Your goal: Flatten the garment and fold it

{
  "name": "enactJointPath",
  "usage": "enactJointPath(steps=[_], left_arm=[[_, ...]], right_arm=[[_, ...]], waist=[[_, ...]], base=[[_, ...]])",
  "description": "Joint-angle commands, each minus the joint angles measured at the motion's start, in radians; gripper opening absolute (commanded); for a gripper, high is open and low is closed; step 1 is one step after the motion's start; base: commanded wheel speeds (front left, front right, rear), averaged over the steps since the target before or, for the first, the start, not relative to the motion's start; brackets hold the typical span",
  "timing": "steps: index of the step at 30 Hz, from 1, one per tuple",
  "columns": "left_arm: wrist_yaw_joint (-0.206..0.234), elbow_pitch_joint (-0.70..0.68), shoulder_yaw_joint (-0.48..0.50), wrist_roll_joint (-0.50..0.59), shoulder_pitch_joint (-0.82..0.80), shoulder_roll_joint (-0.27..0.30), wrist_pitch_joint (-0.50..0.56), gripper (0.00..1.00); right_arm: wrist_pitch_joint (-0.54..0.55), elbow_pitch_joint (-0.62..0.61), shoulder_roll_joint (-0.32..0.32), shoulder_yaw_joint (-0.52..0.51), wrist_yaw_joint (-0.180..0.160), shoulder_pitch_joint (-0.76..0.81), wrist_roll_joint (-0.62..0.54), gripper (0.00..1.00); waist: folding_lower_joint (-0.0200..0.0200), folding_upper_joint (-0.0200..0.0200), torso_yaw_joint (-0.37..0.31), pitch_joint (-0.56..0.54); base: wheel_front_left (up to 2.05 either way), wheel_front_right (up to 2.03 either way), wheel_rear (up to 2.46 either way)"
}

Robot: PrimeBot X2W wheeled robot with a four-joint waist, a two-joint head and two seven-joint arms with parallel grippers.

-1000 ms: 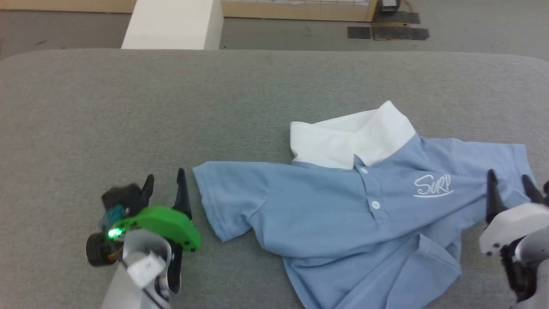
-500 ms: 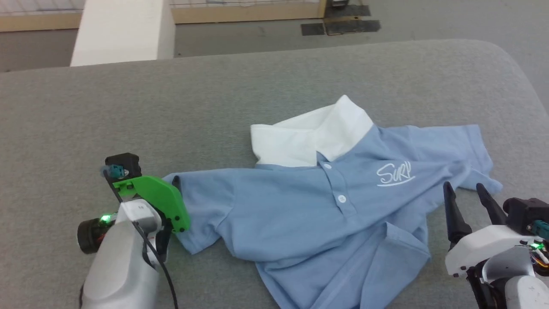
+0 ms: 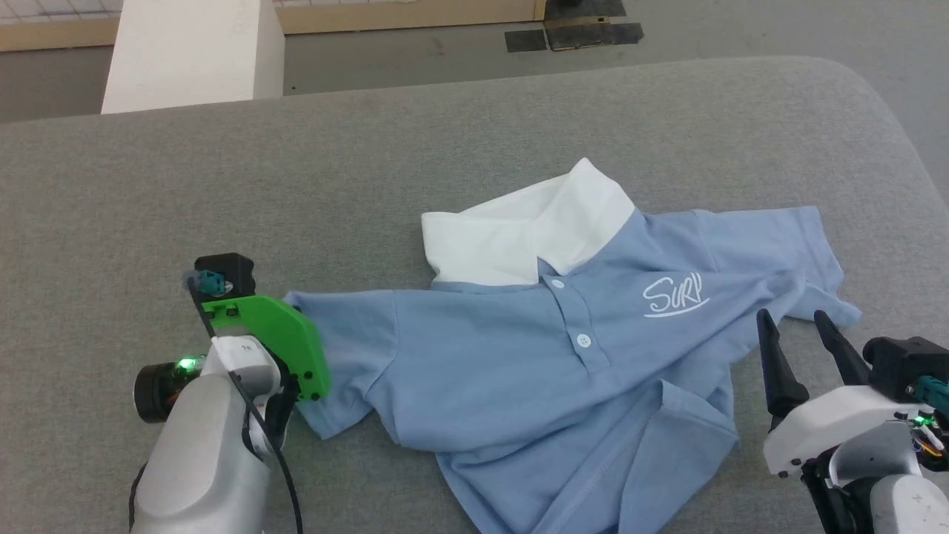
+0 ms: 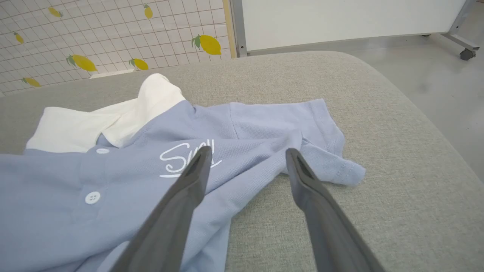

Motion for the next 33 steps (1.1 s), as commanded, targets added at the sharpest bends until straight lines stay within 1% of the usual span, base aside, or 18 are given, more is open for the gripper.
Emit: enactJointPath(steps=[1, 5, 9, 11, 17, 20, 21, 27, 32, 33], left_arm=[[0.0, -0.006, 0.005, 0.008, 0.015, 0.003, -0.041, 0.0], [0.008, -0.023, 0.025, 0.008, 0.018, 0.005, -0.149, 0.0], [0.012, -0.035, 0.044, -0.006, 0.037, 0.01, -0.179, 0.0], [0.017, -0.049, 0.05, -0.012, 0.048, 0.013, -0.18, 0.0], [0.014, -0.104, 0.047, -0.025, 0.07, 0.021, -0.151, 0.0], [0.014, -0.133, 0.042, -0.028, 0.07, 0.021, -0.139, 0.0], [0.014, -0.148, 0.034, -0.029, 0.067, 0.019, -0.13, 0.0], [0.011, -0.184, 0.019, -0.036, 0.055, 0.011, -0.115, 0.0], [0.009, -0.209, 0.016, -0.041, 0.053, 0.016, -0.108, 0.0], [0.01, -0.215, 0.016, -0.042, 0.054, 0.018, -0.107, 0.0]], right_arm=[[0.0, -0.008, 0.001, 0.002, -0.001, -0.007, -0.01, 1.0], [-0.001, -0.01, -0.004, -0.007, -0.001, -0.054, -0.043, 1.0], [0.02, 0.027, -0.033, -0.059, -0.001, -0.147, -0.075, 1.0], [0.053, 0.074, -0.053, -0.094, -0.001, -0.204, -0.091, 1.0], [0.202, 0.283, -0.089, -0.219, -0.001, -0.398, -0.091, 1.0], [0.311, 0.4, -0.102, -0.29, -0.001, -0.481, -0.108, 1.0], [0.366, 0.455, -0.109, -0.342, -0.001, -0.528, -0.132, 1.0], [0.485, 0.544, -0.111, -0.462, -0.001, -0.637, -0.196, 1.0], [0.596, 0.569, -0.107, -0.503, -0.001, -0.69, -0.227, 1.0], [0.628, 0.571, -0.107, -0.505, -0.001, -0.696, -0.234, 0.89]], waist=[[0.0, 0.0031, 0.012, 0.003], [0.0, 0.0031, 0.033, 0.007], [0.0, 0.0031, 0.058, 0.016], [0.0, 0.0031, 0.073, 0.025], [0.0, 0.0031, 0.126, 0.066], [0.0, 0.0031, 0.147, 0.092], [0.0, 0.0031, 0.162, 0.108], [0.0, 0.0031, 0.186, 0.148], [0.0, 0.0031, 0.188, 0.175], [0.0, 0.0031, 0.187, 0.178]], base=[[0.0, 0.0, 0.0], [0.0, 0.0, 0.0], [0.0, 0.0, 0.0], [0.0, 0.0, 0.0], [0.0, 0.0, 0.0], [0.0, 0.0, 0.0], [0.0, 0.0, 0.0], [0.0, 0.0, 0.0], [0.0, 0.0, 0.0], [0.0, 0.0, 0.0]])
